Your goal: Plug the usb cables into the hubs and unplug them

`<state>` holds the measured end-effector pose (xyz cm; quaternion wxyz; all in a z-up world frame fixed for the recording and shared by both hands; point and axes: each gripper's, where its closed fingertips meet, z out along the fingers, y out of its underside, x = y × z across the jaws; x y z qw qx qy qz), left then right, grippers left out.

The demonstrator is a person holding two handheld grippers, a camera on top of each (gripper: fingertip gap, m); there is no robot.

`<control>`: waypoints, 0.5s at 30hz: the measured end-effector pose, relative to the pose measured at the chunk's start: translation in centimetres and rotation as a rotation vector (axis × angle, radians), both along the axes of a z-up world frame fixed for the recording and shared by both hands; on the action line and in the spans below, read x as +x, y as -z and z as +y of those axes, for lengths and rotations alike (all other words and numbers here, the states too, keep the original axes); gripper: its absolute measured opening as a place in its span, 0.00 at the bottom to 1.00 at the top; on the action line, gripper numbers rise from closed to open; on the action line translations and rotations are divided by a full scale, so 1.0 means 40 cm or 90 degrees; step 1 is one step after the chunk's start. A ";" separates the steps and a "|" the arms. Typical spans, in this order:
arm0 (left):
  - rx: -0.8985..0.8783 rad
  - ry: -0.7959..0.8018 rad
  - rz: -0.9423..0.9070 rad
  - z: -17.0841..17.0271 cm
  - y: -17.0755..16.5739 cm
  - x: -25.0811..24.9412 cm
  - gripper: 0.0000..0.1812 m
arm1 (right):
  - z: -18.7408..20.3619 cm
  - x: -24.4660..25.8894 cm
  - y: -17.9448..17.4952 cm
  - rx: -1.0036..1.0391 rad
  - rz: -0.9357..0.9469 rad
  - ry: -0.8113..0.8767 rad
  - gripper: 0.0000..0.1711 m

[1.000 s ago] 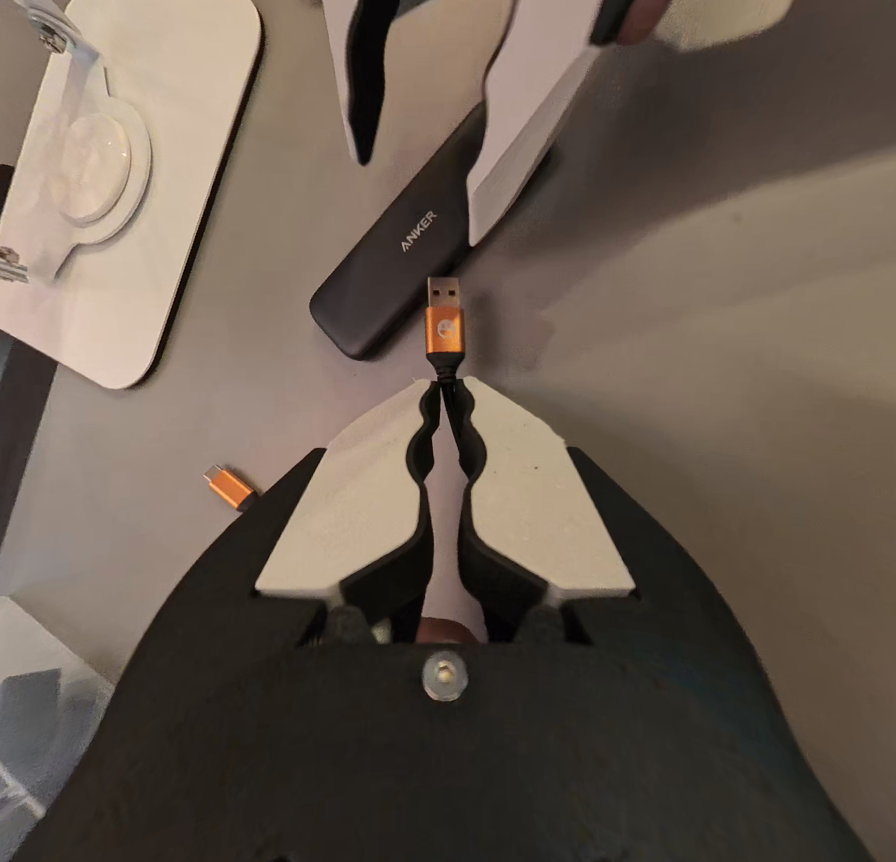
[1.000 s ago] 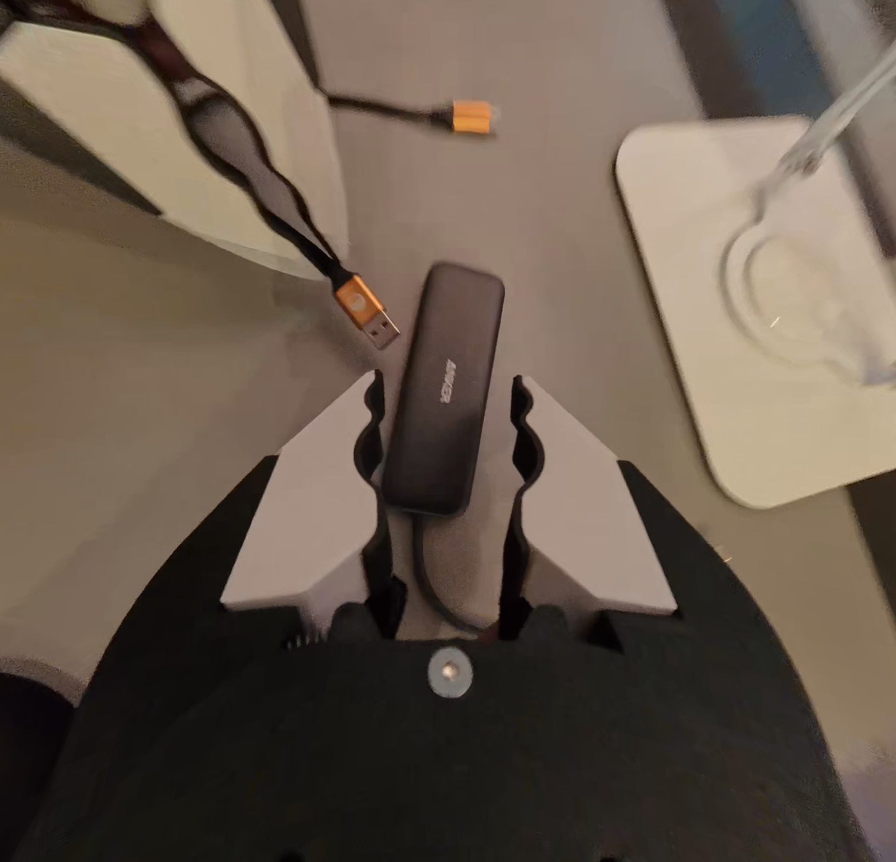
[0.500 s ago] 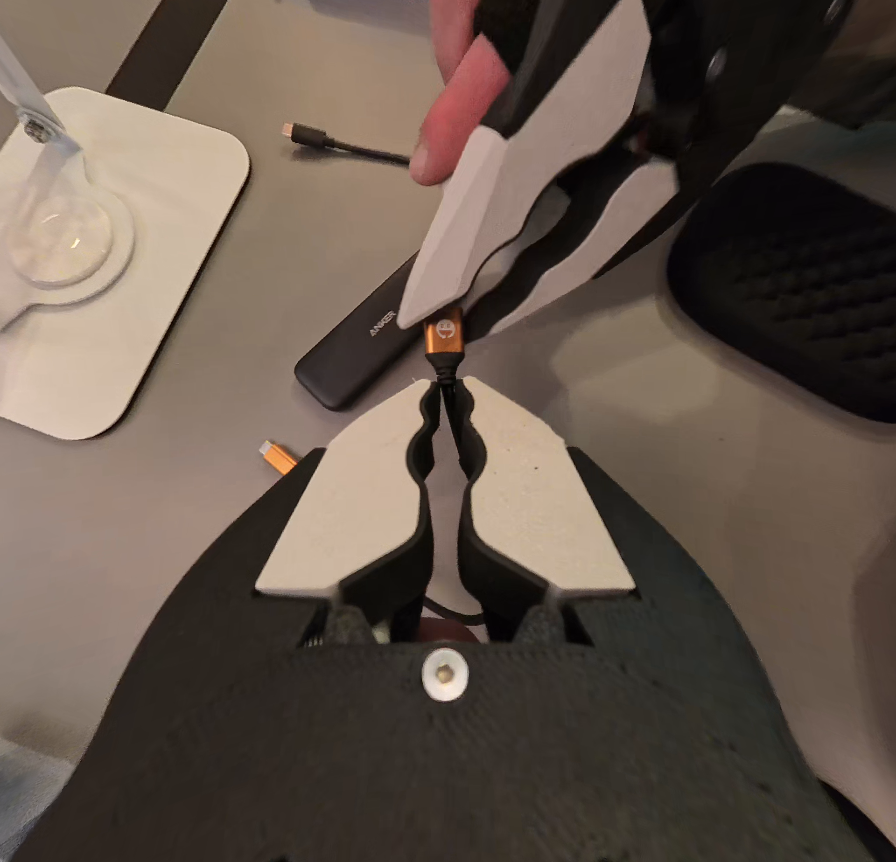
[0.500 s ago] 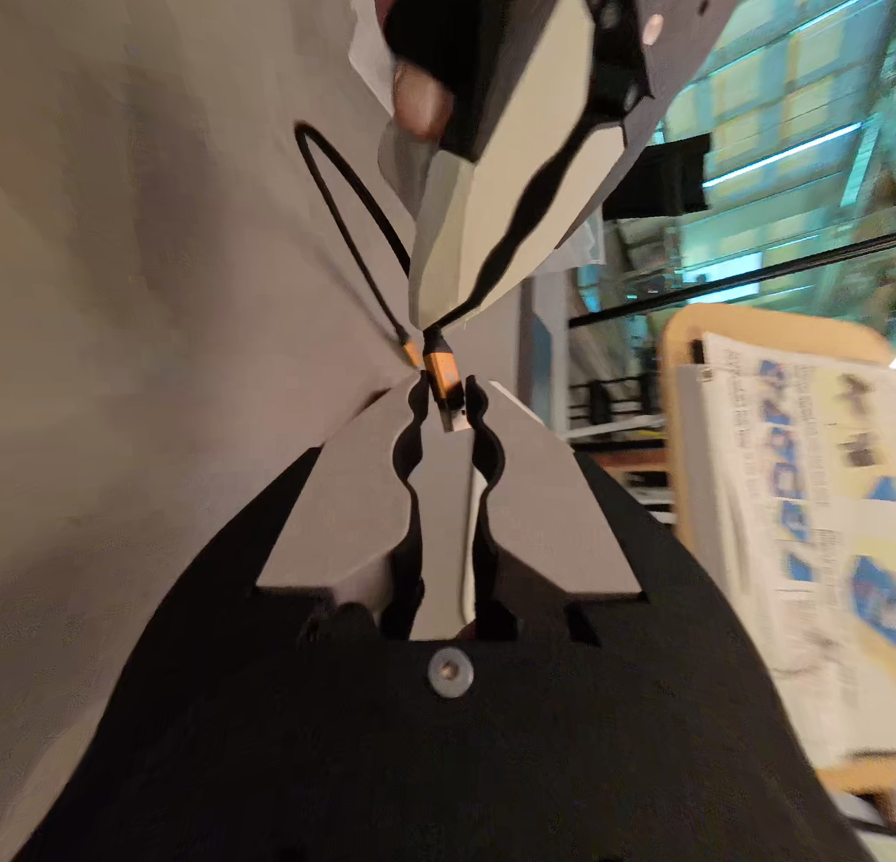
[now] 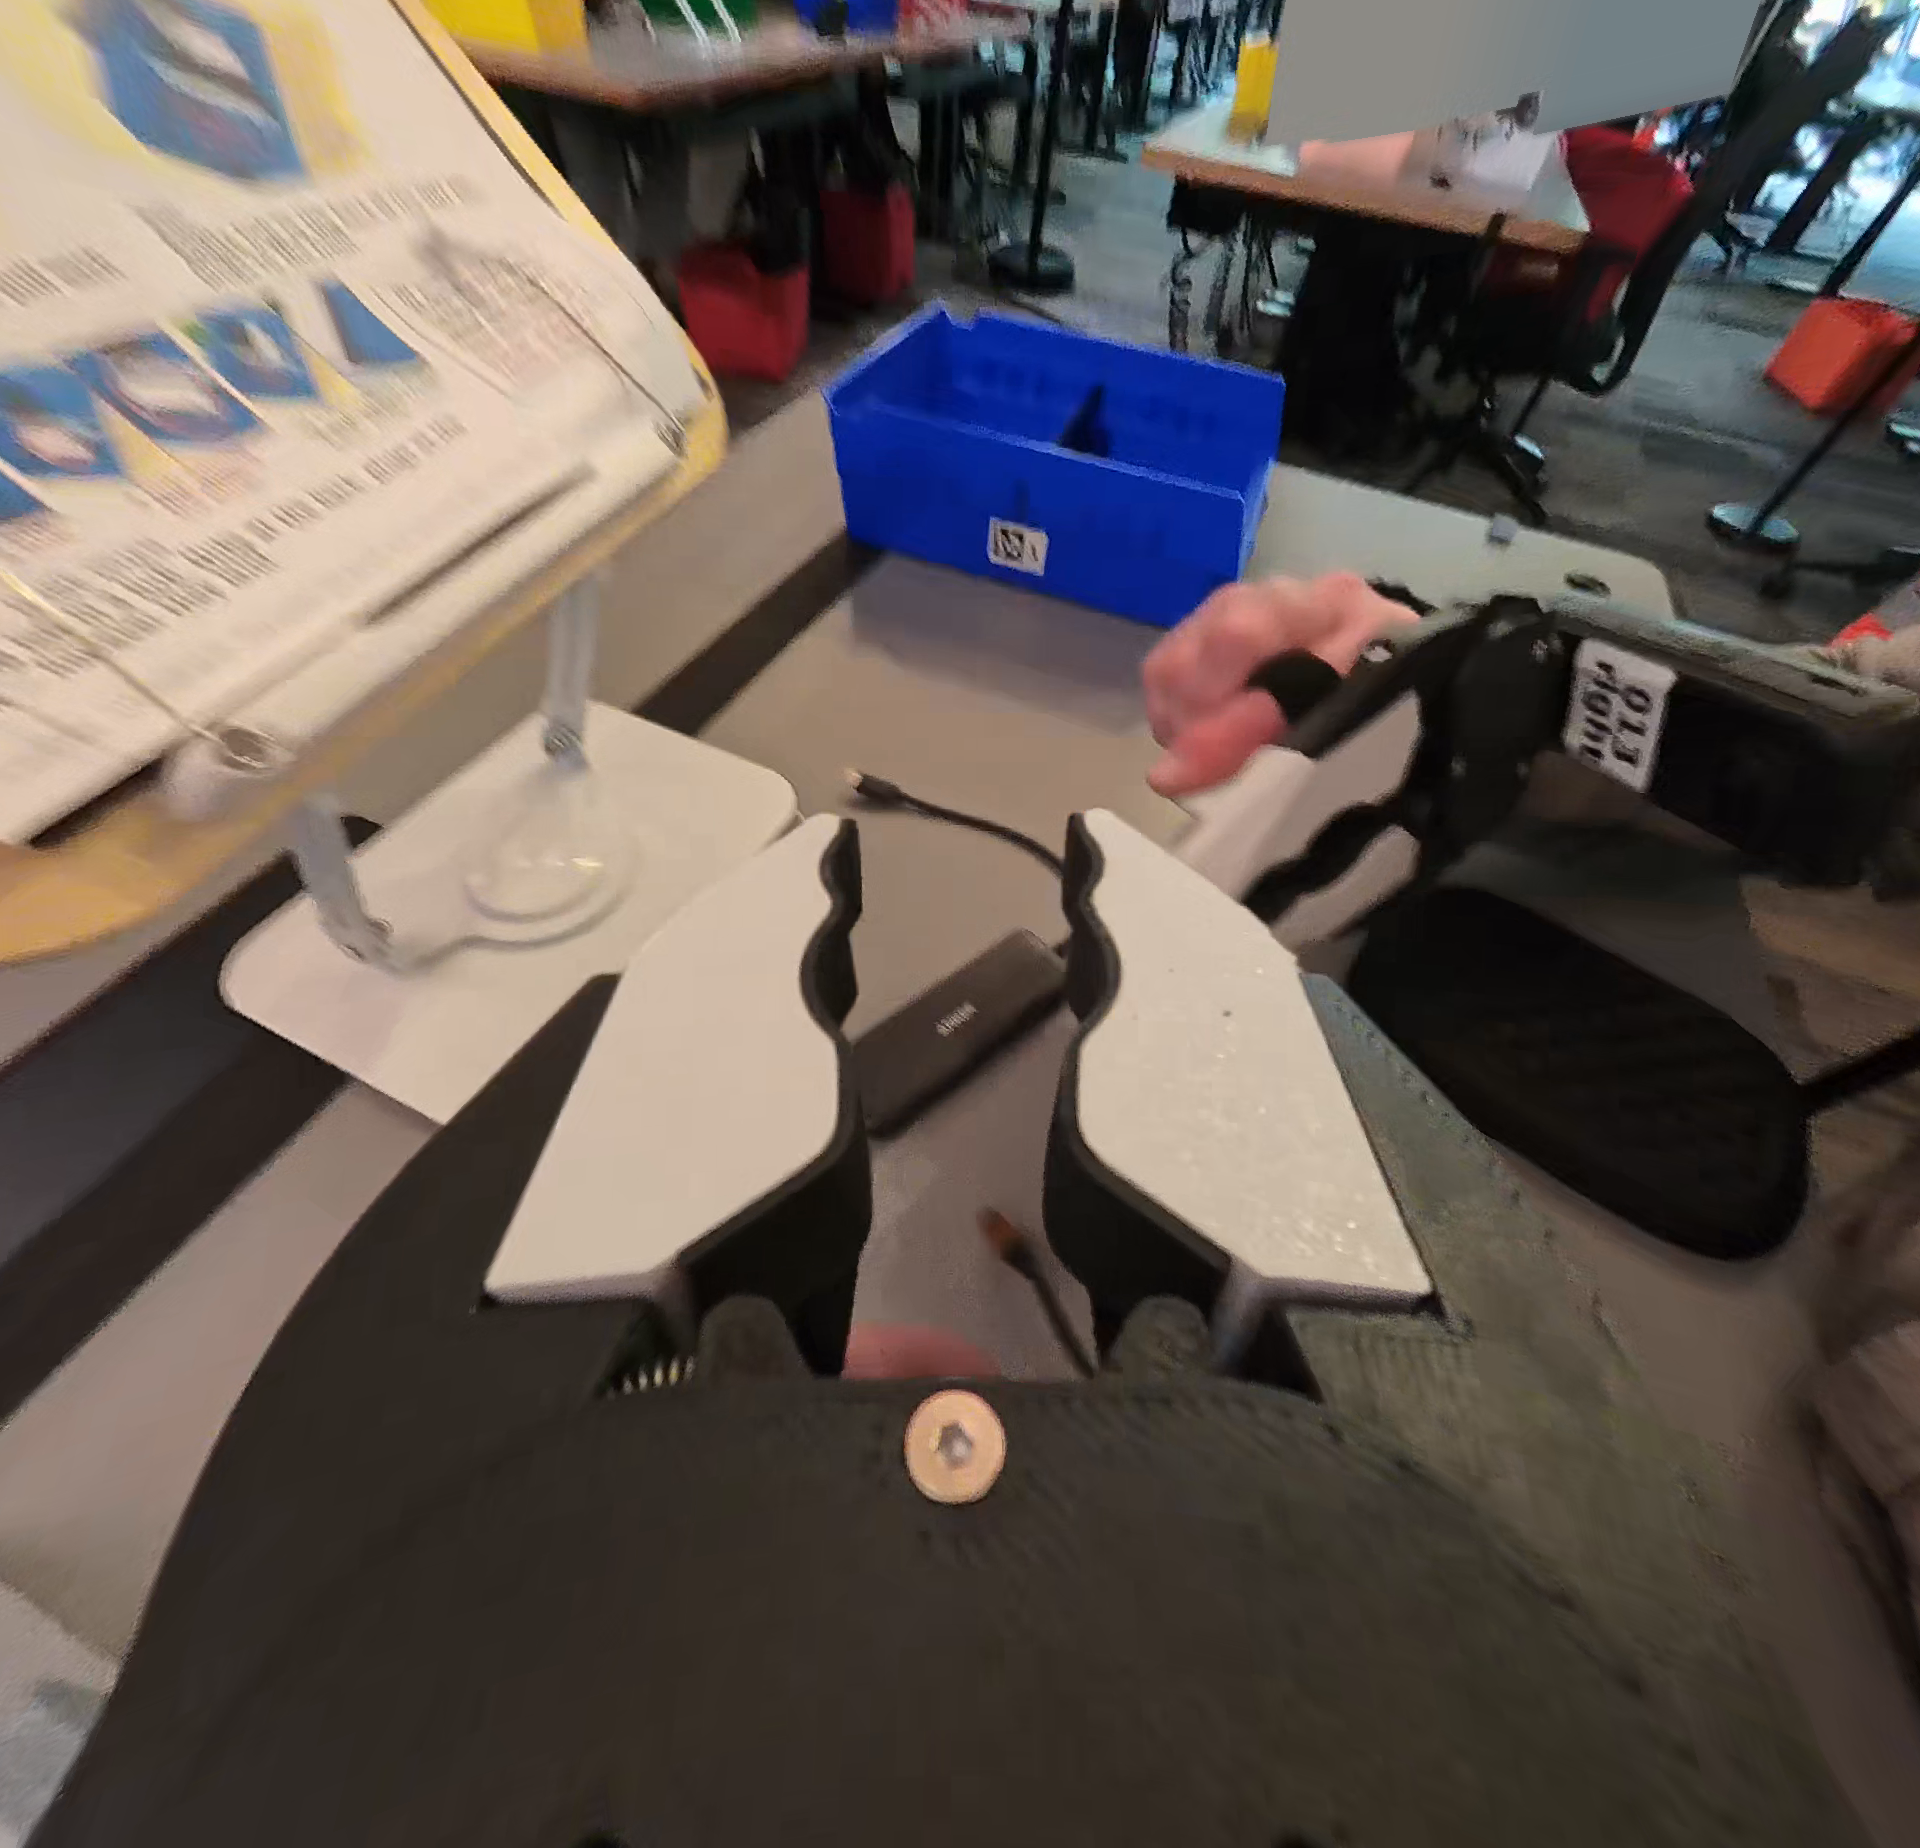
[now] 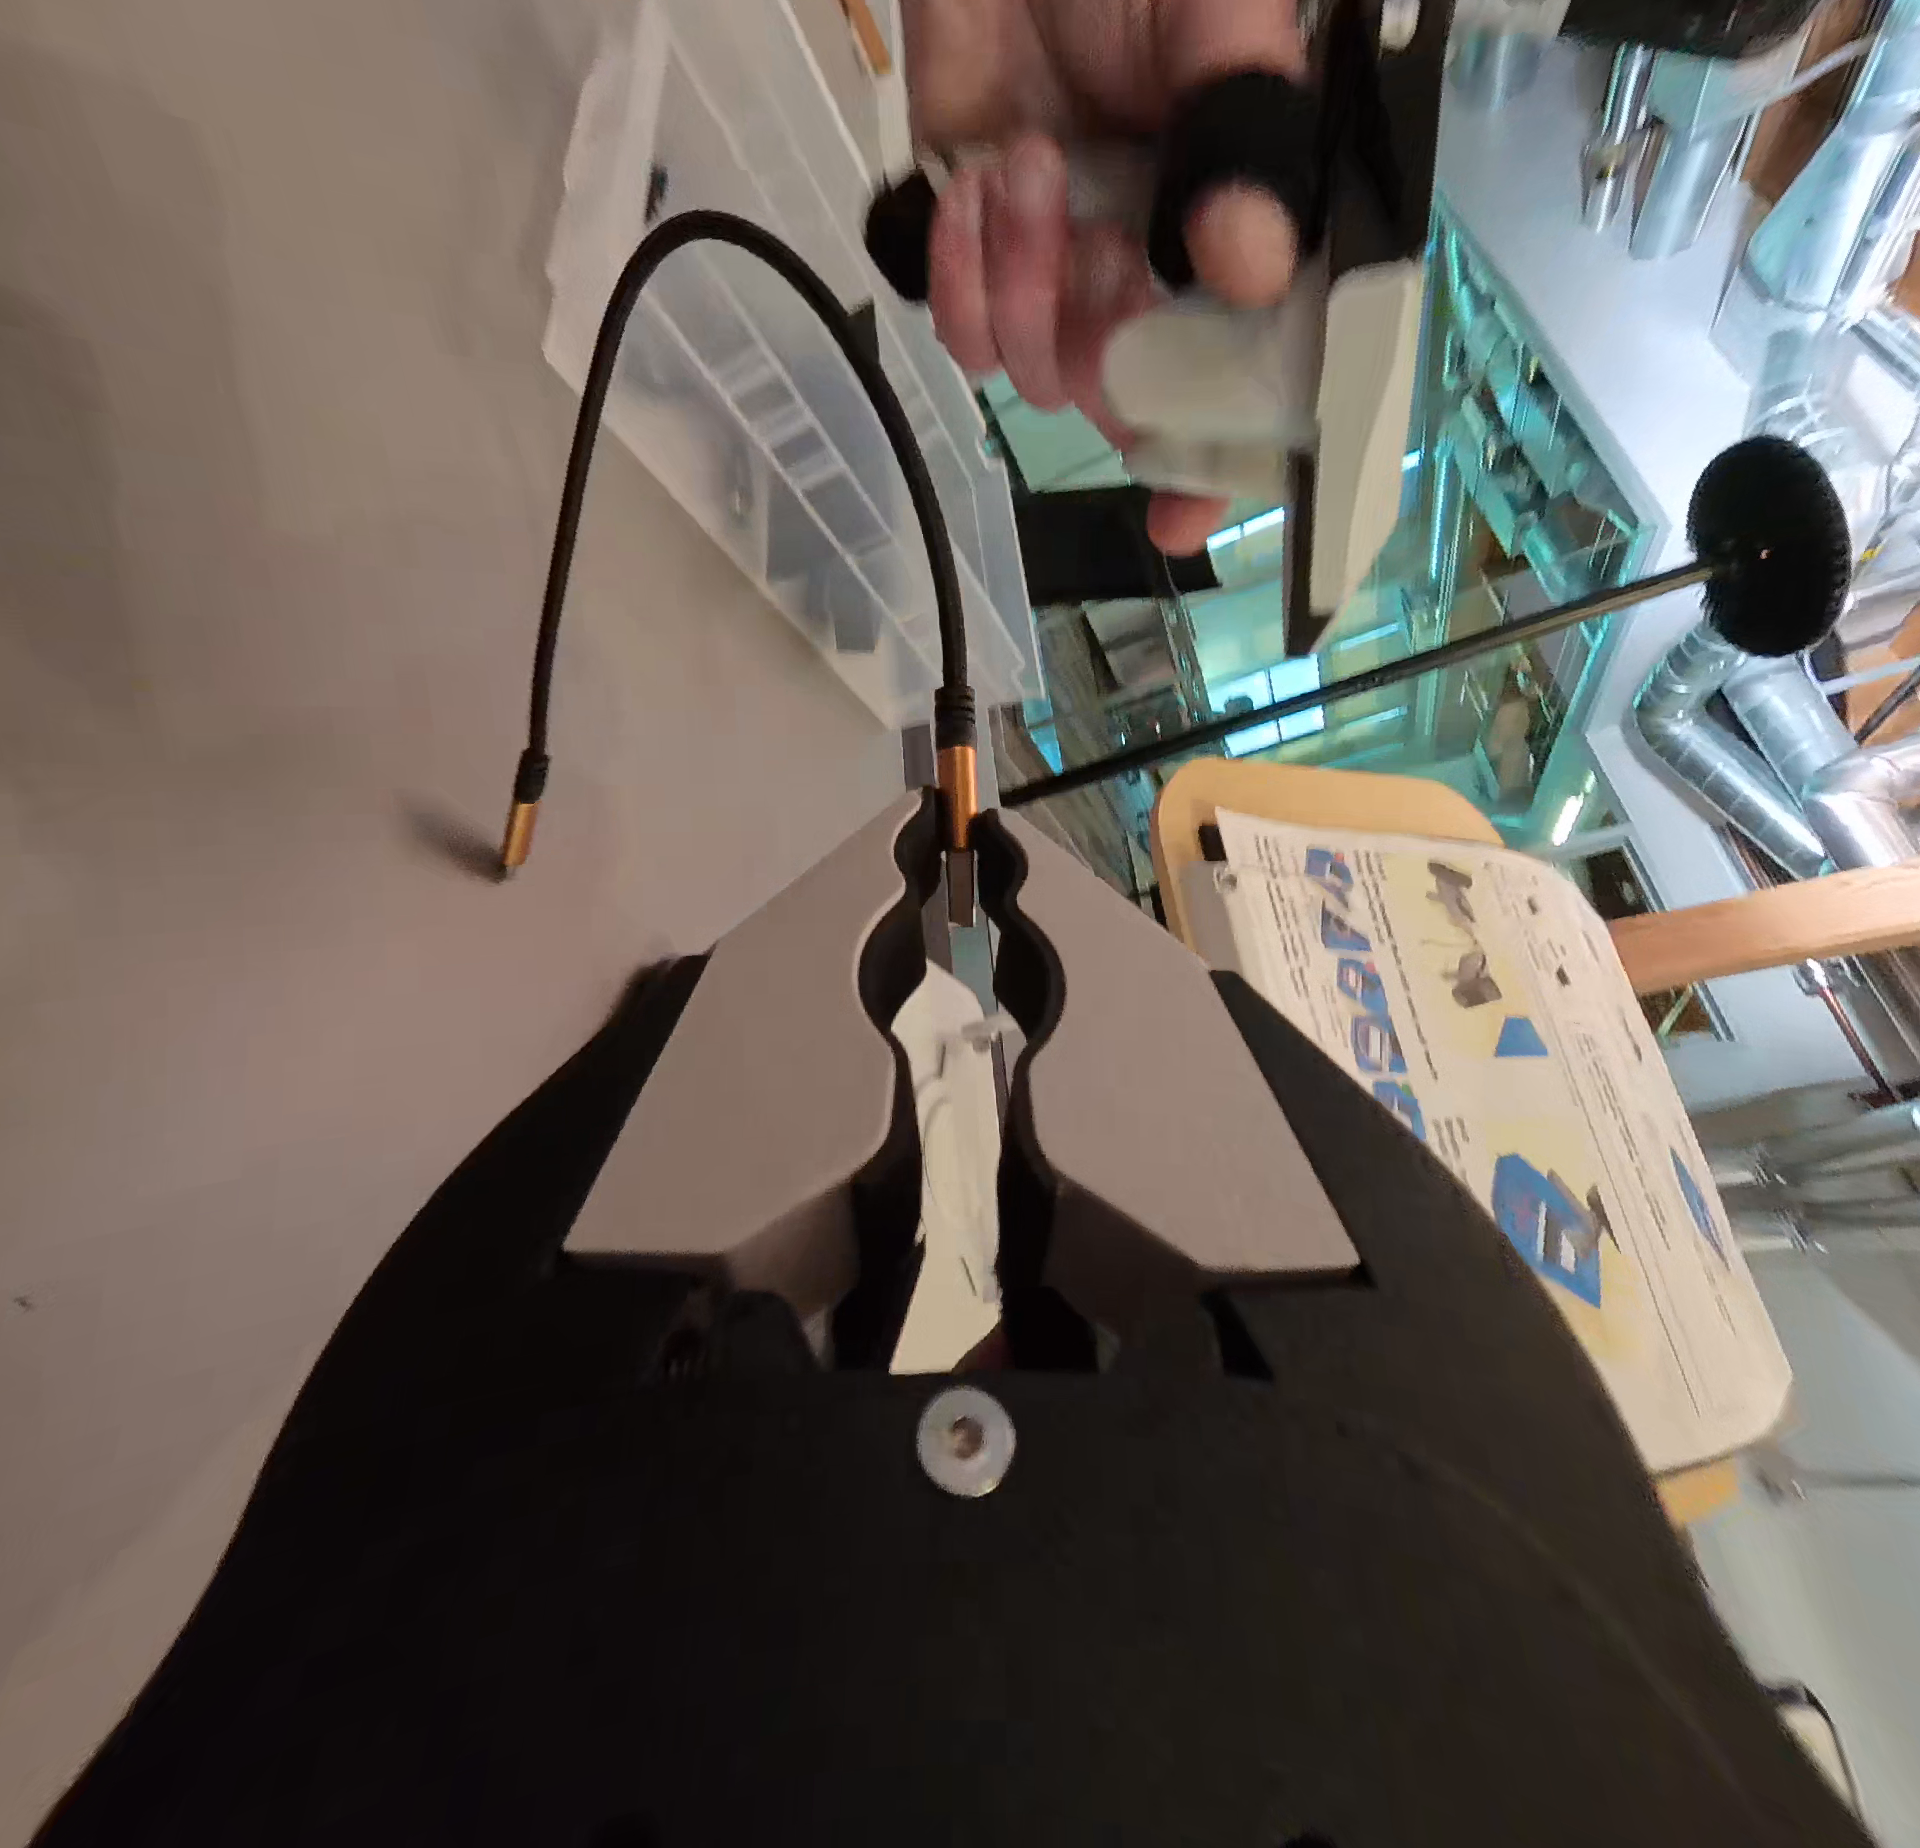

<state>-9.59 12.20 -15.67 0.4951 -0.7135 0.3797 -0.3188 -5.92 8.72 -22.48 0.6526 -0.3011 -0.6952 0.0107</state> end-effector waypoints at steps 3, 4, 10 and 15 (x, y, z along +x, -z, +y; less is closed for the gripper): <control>-0.001 -0.008 0.059 0.046 0.013 -0.021 0.19 | -0.057 -0.015 -0.054 -0.018 0.052 -0.051 0.02; -0.019 0.020 0.079 0.043 0.036 -0.009 0.19 | -0.071 -0.017 -0.075 -0.025 0.073 -0.062 0.02; -0.029 0.173 0.127 -0.062 0.141 0.100 0.35 | -0.027 0.008 -0.133 -0.058 0.148 -0.010 0.02; 0.012 0.156 0.001 -0.097 0.097 0.150 0.40 | 0.027 0.025 -0.105 -0.019 0.094 0.053 0.02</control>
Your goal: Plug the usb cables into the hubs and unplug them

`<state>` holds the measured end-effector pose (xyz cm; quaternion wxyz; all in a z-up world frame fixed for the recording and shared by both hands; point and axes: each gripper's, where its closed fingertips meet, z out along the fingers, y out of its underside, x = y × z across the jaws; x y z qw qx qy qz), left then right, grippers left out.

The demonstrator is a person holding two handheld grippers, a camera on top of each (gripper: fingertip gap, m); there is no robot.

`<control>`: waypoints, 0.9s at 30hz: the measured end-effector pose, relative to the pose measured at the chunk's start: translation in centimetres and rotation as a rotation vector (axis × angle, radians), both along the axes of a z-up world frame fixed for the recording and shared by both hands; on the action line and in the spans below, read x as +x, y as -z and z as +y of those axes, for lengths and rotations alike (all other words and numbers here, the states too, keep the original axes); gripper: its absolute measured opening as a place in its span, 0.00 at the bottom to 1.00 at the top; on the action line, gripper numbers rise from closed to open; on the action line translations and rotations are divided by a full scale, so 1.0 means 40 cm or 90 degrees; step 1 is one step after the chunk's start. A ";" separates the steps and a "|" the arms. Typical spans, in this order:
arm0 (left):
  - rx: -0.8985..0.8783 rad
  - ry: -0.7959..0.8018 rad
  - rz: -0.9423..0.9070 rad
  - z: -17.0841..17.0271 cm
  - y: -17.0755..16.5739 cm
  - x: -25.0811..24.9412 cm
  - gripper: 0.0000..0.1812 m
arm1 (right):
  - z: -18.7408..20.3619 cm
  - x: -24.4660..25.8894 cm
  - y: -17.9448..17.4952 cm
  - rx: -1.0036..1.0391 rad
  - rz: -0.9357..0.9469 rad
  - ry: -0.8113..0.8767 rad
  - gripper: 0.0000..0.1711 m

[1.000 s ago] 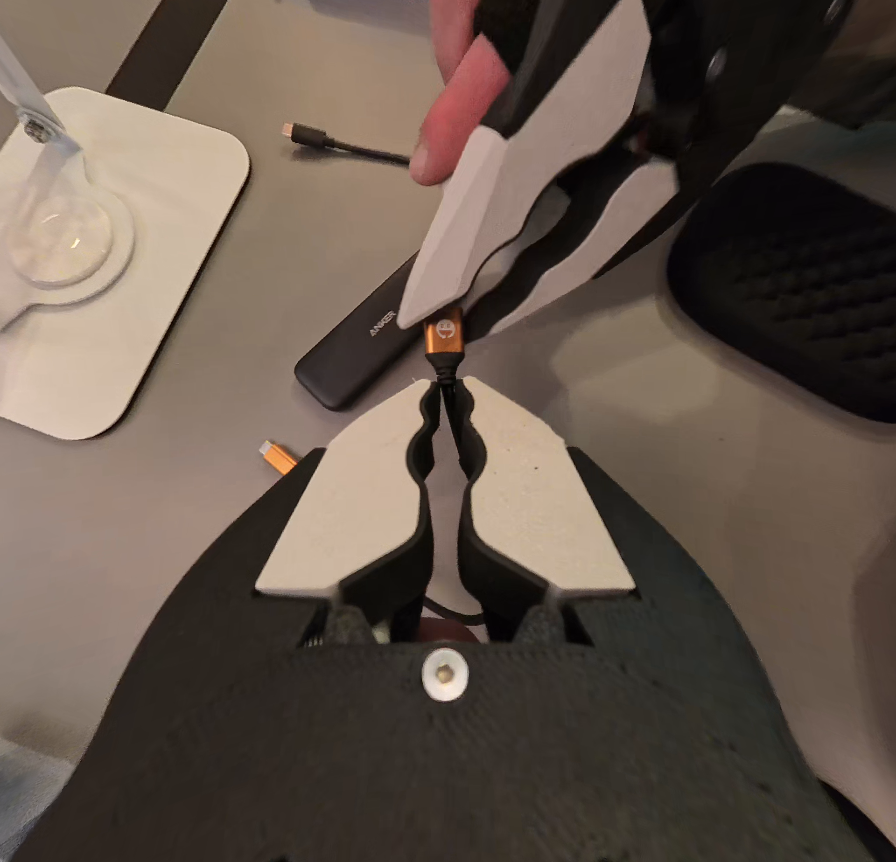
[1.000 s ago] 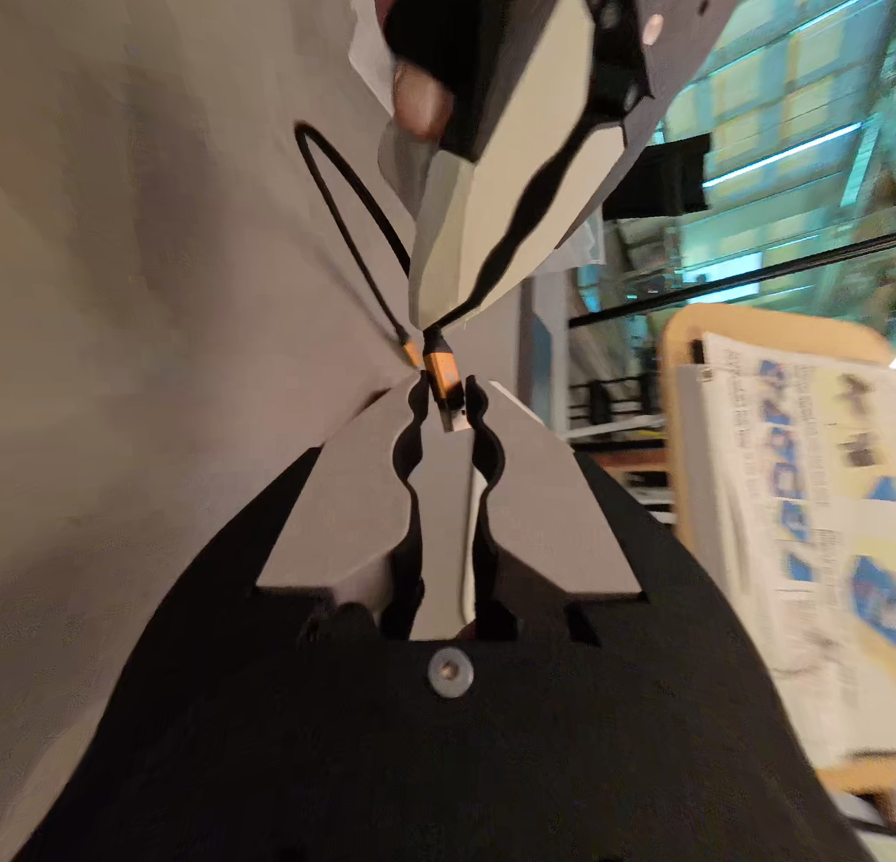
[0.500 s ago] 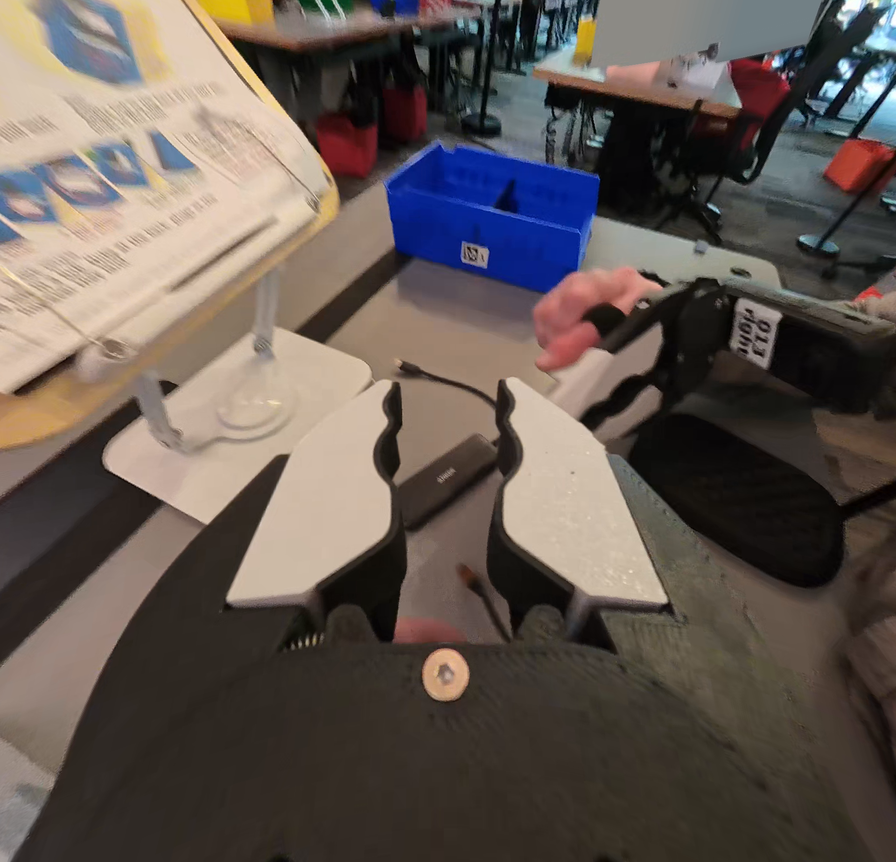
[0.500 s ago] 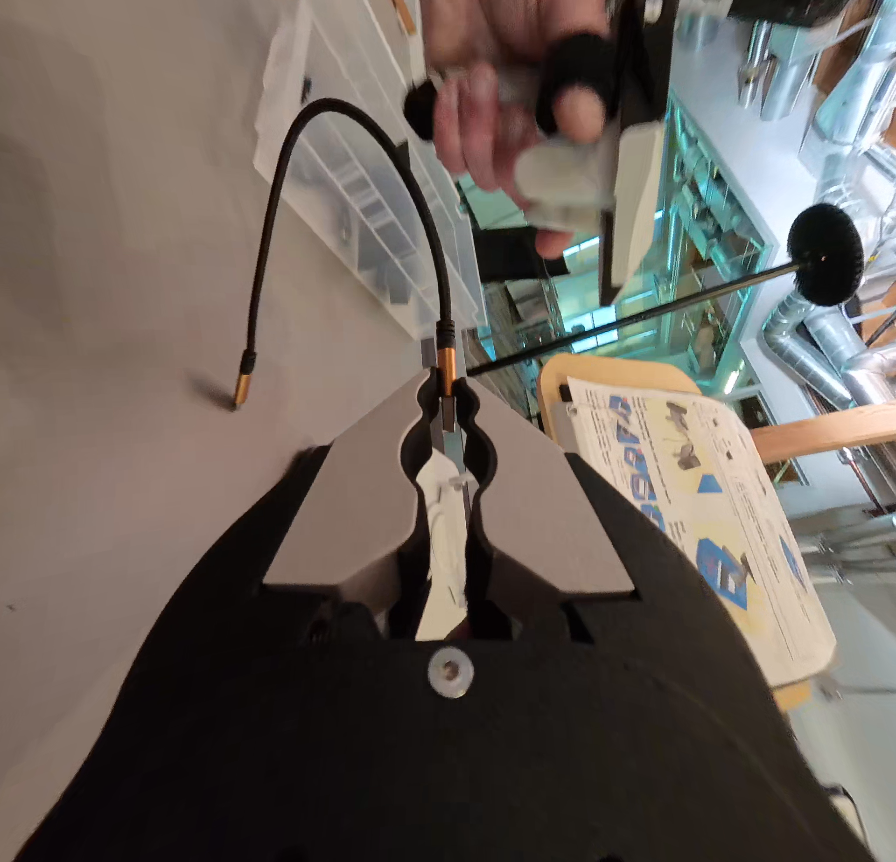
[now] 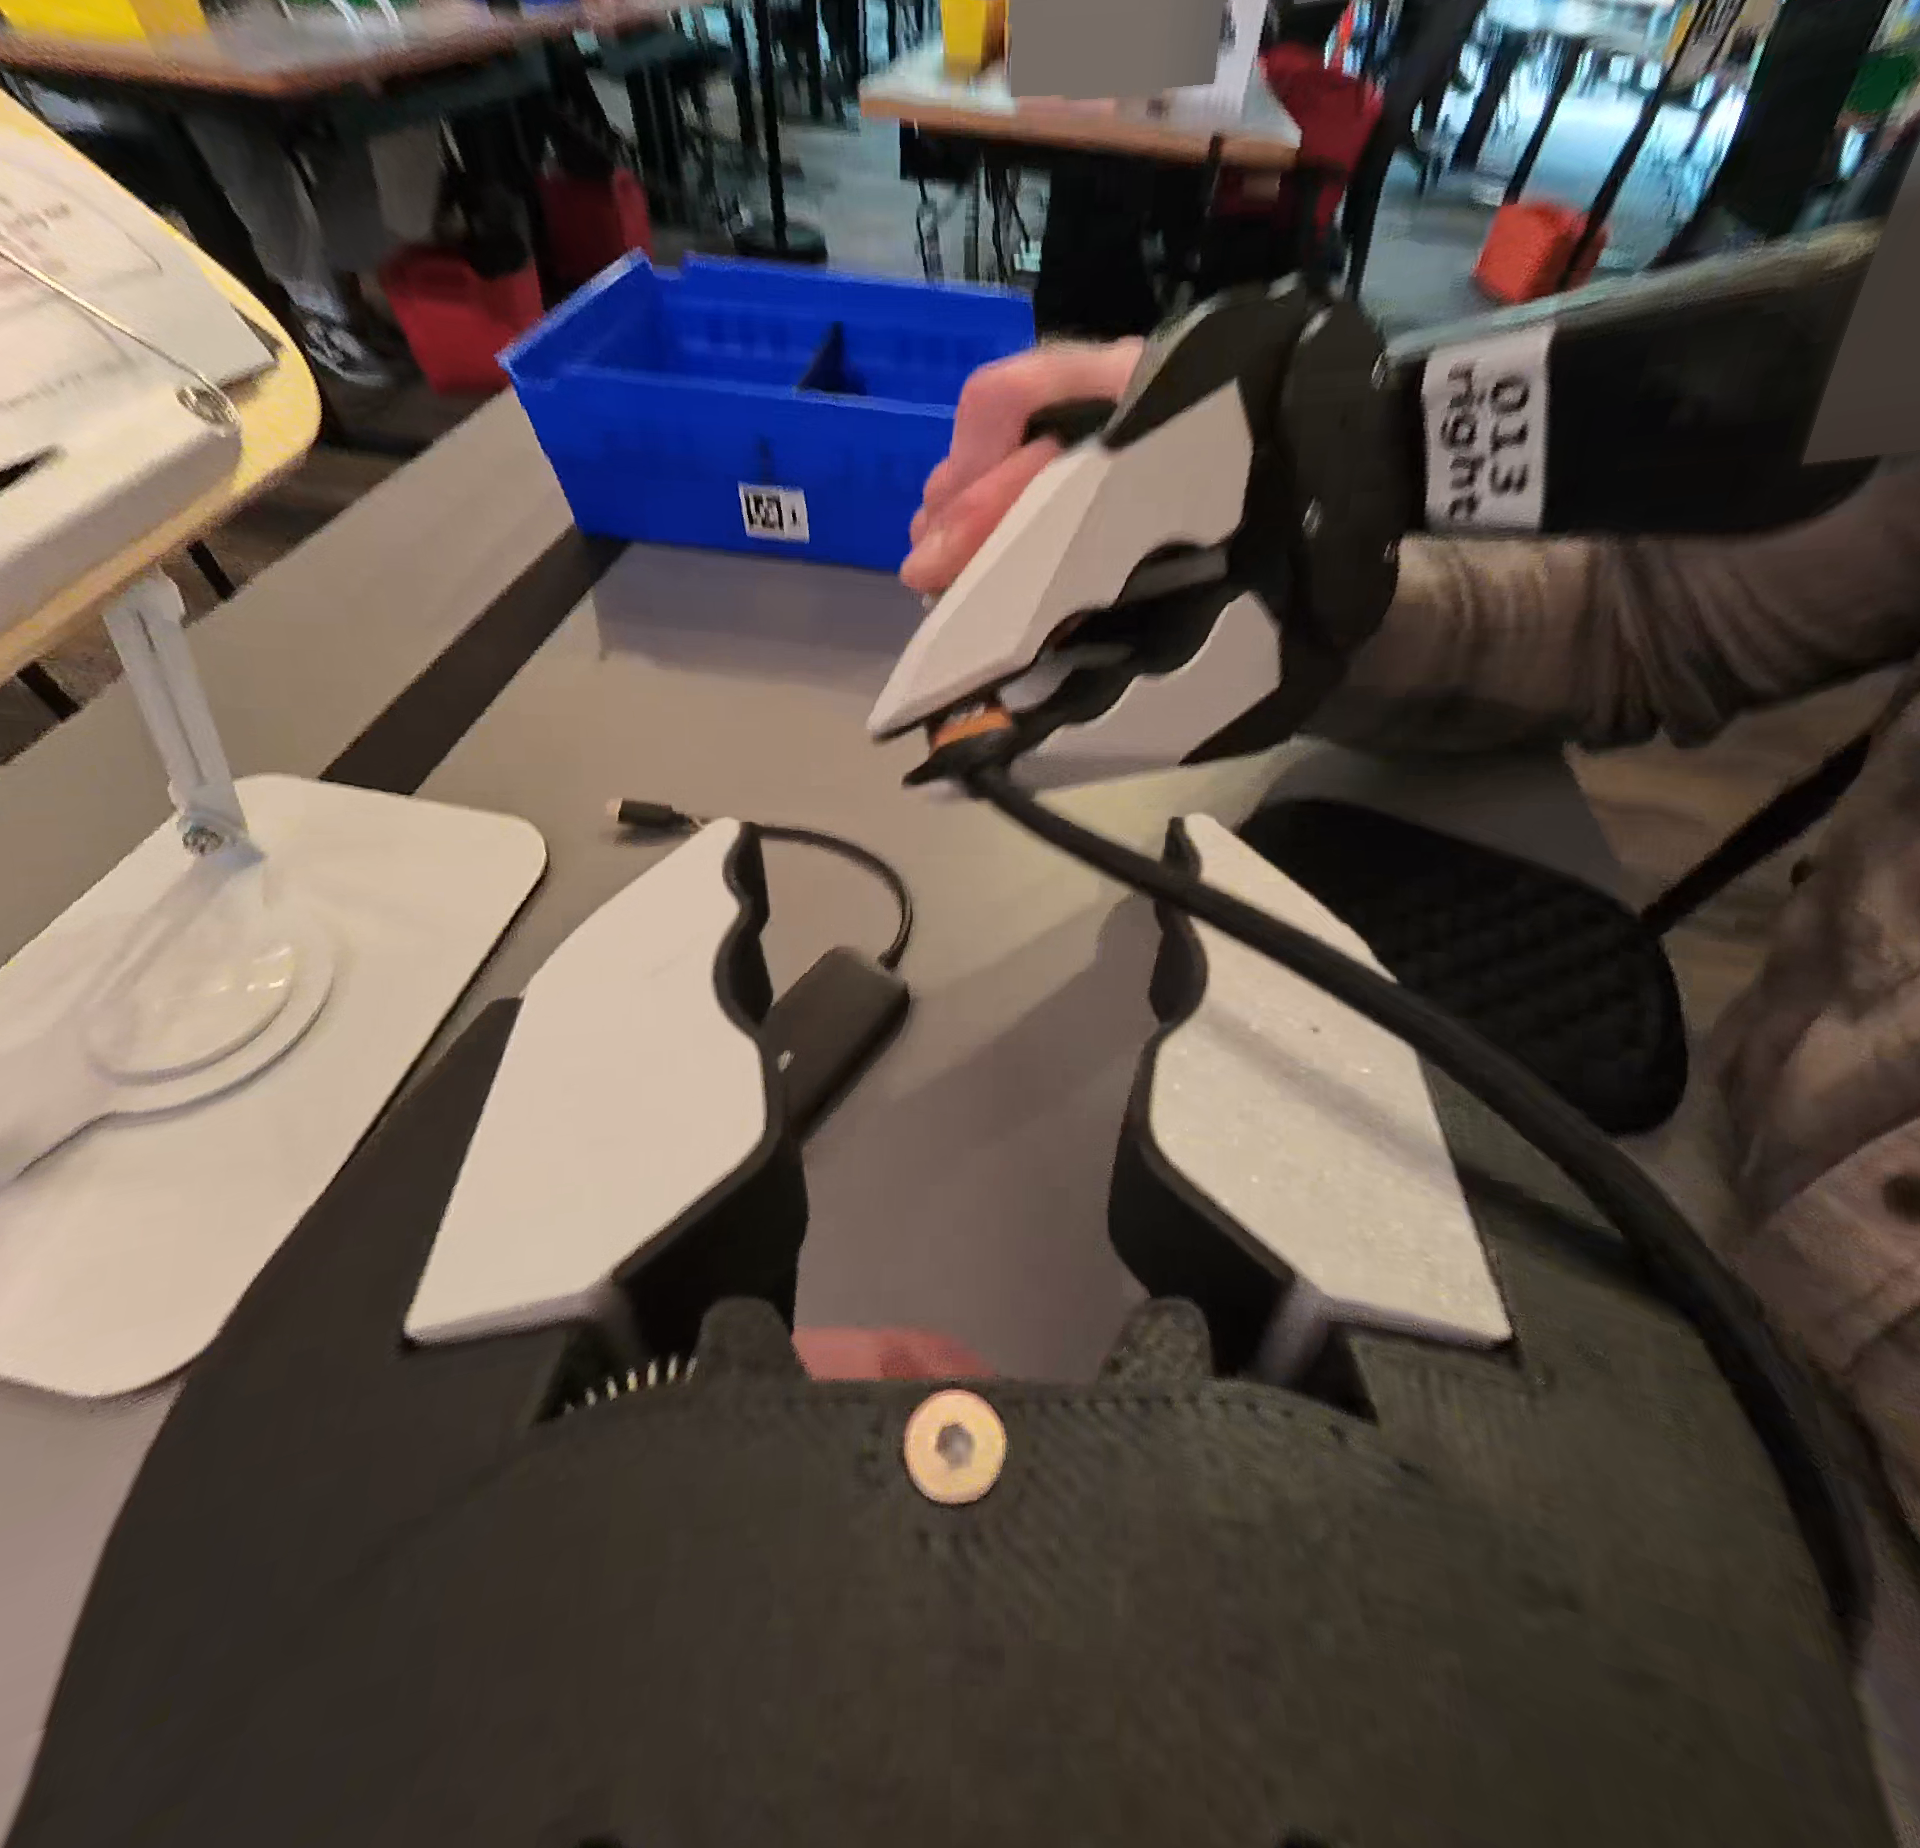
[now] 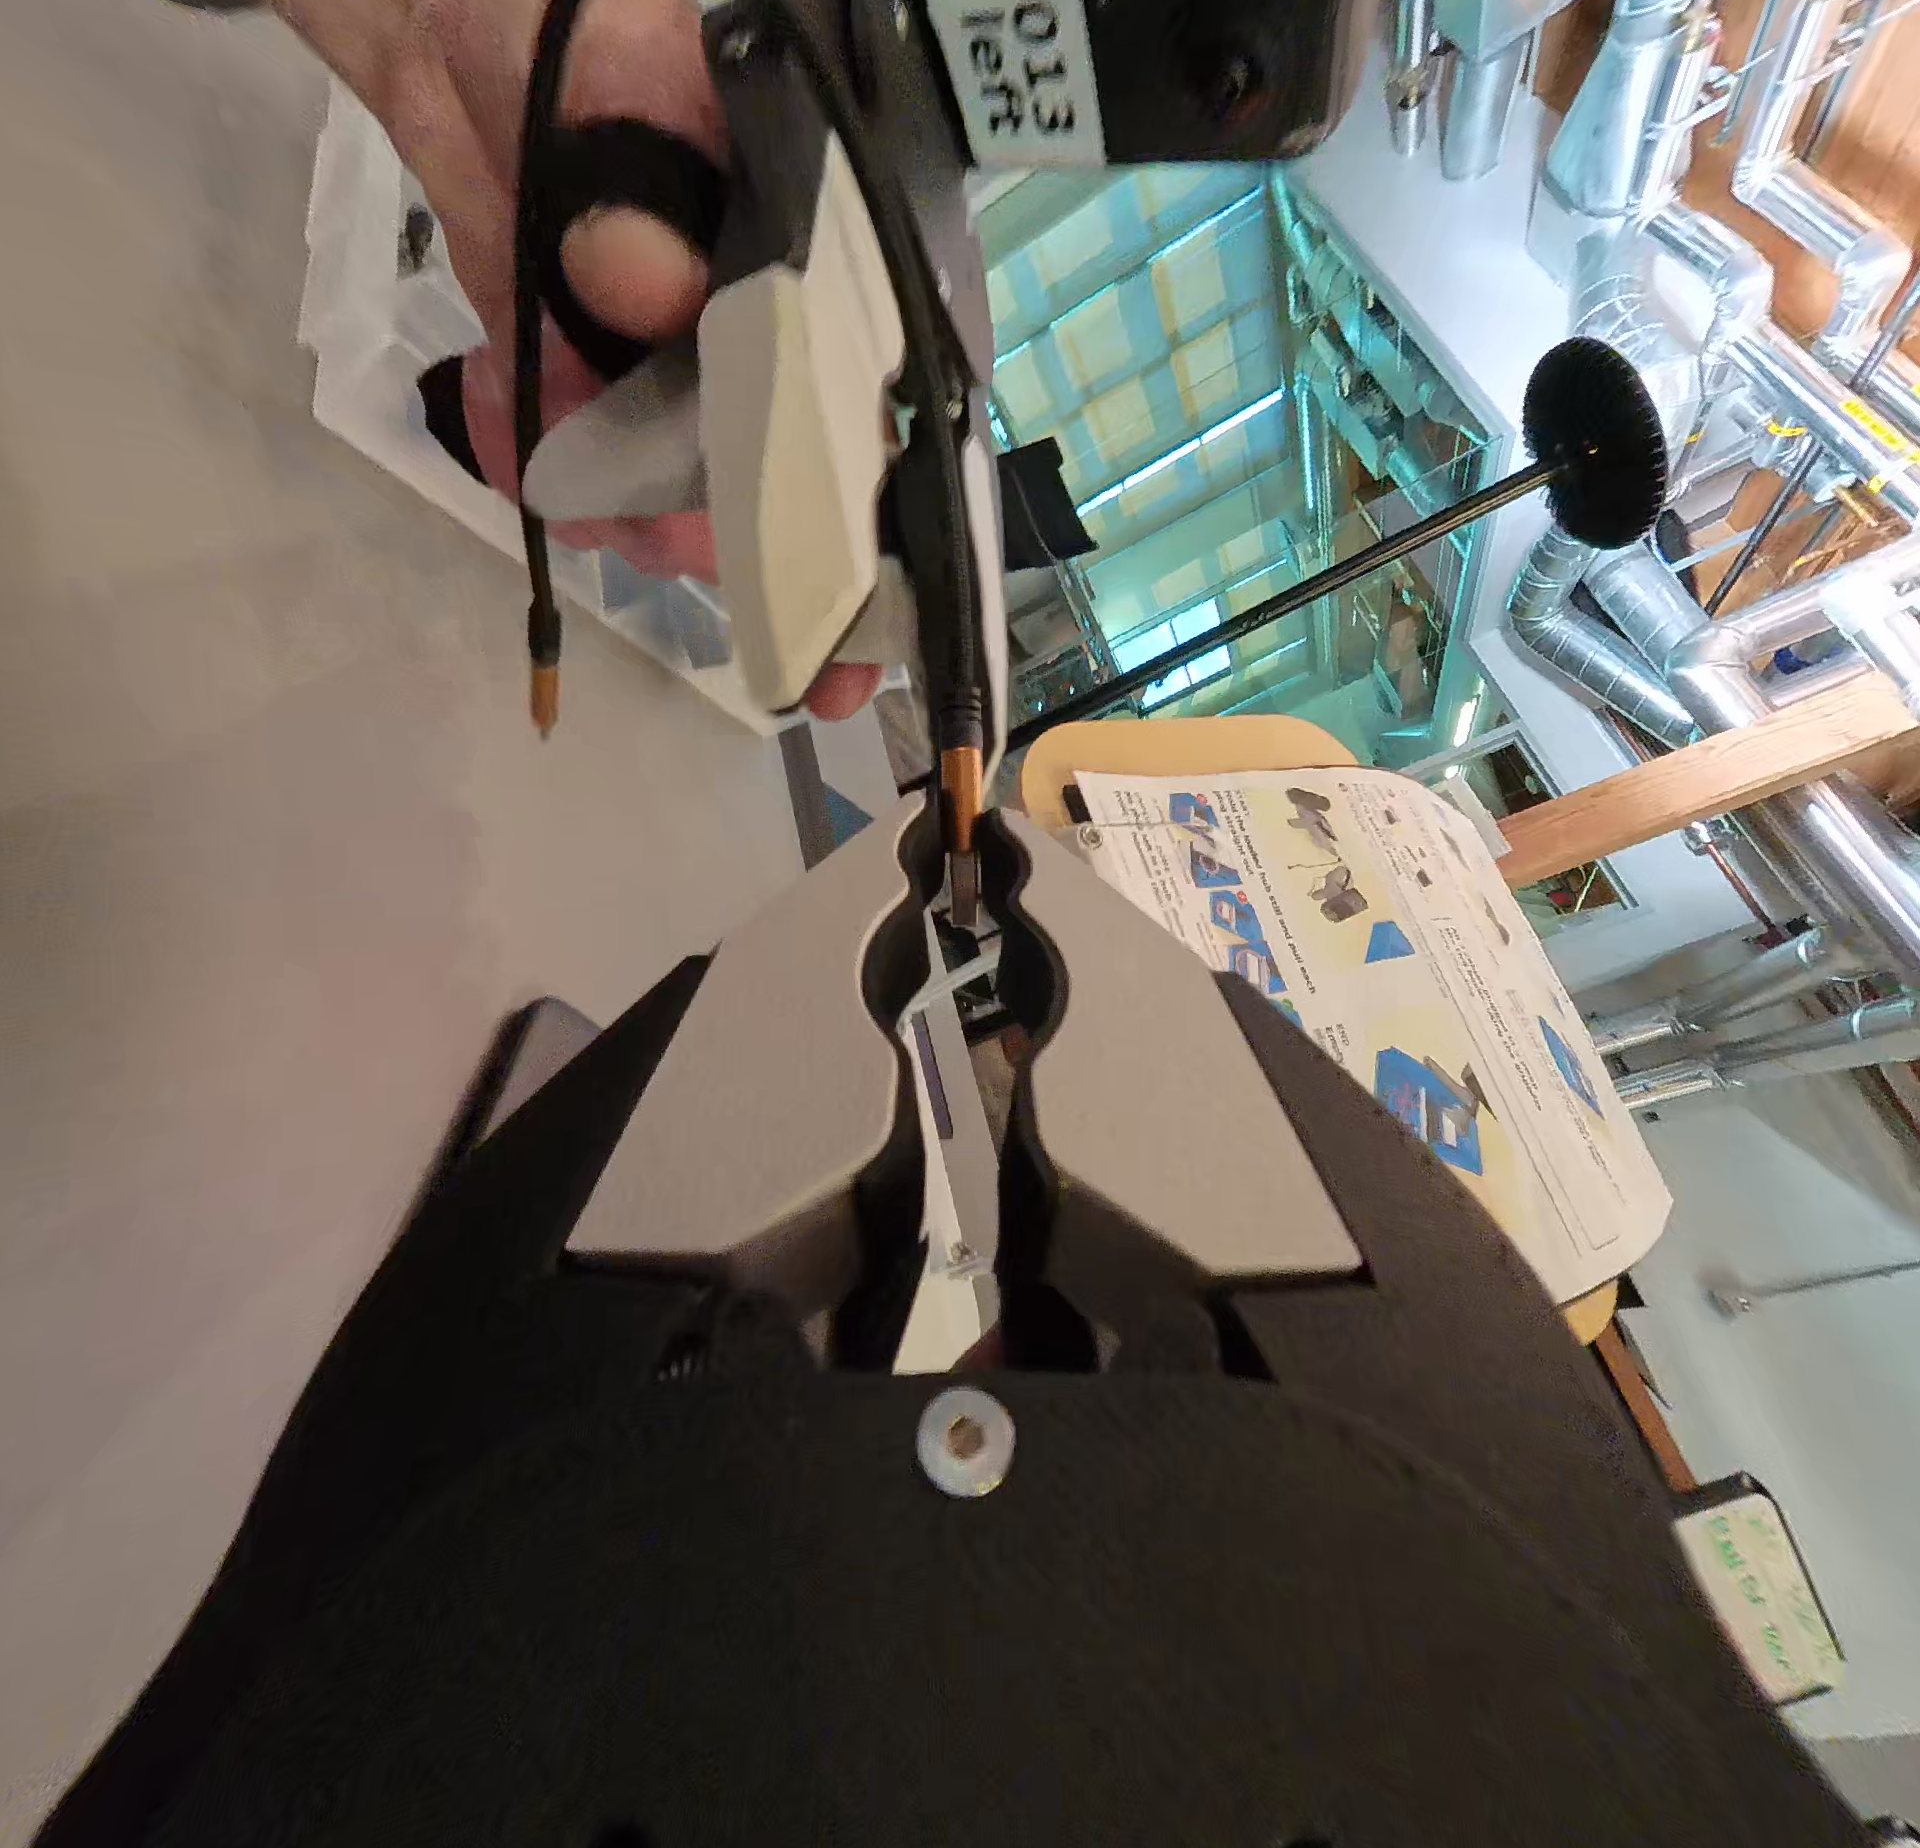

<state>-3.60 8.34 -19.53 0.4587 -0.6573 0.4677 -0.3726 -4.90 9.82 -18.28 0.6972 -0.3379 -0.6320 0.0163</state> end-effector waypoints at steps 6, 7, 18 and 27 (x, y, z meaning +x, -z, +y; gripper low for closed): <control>0.033 -0.075 -0.076 0.022 -0.049 0.009 0.26 | 0.024 0.011 0.005 0.069 -0.058 0.051 0.02; 0.030 -0.088 -0.058 0.029 -0.038 0.010 0.23 | 0.024 0.012 -0.001 0.076 -0.059 0.056 0.02; -0.033 -0.096 -0.105 0.020 -0.042 0.030 0.17 | 0.023 0.019 -0.026 0.185 -0.077 0.093 0.02; -0.008 -0.139 -0.170 0.029 -0.066 0.027 0.11 | 0.020 0.018 -0.032 0.178 -0.074 0.096 0.02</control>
